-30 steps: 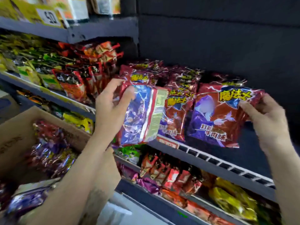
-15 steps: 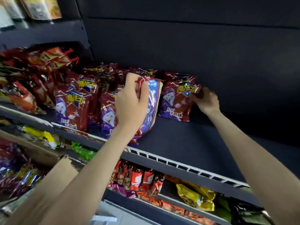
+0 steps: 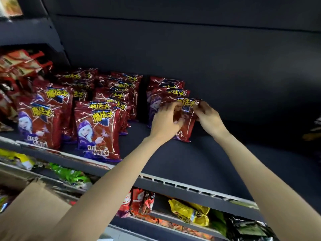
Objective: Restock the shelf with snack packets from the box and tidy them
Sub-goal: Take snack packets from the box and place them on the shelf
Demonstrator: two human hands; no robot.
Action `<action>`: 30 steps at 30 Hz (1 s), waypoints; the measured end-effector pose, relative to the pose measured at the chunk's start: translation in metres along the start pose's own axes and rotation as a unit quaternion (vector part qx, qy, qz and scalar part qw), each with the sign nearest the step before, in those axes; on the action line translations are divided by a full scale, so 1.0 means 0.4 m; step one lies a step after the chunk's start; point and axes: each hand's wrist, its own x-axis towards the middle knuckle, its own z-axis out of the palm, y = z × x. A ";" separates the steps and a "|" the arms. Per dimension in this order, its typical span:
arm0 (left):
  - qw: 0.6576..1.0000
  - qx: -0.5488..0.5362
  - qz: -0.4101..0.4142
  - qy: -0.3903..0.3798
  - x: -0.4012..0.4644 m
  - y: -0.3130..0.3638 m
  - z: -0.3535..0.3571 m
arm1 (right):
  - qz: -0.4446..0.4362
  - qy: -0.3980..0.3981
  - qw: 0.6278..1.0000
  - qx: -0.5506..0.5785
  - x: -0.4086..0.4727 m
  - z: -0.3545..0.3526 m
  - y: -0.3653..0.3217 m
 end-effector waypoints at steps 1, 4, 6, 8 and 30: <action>0.999 0.051 0.017 -0.002 -0.006 -0.023 -0.003 | -0.008 -0.003 0.999 -0.044 -0.001 0.000 0.001; 0.991 0.132 0.032 0.001 -0.016 -0.063 -0.024 | -0.022 -0.024 0.984 -0.175 0.009 0.009 0.012; 0.988 0.149 0.031 -0.007 -0.018 -0.070 -0.038 | -0.014 0.001 0.971 -0.238 0.008 0.017 0.011; 0.988 0.151 0.034 -0.018 -0.023 -0.069 -0.051 | -0.045 0.095 0.958 -0.266 -0.012 0.022 0.004; 0.904 0.374 -0.206 -0.017 -0.733 -0.435 -0.957 | -0.497 -0.319 0.751 -0.294 -0.390 0.888 -0.438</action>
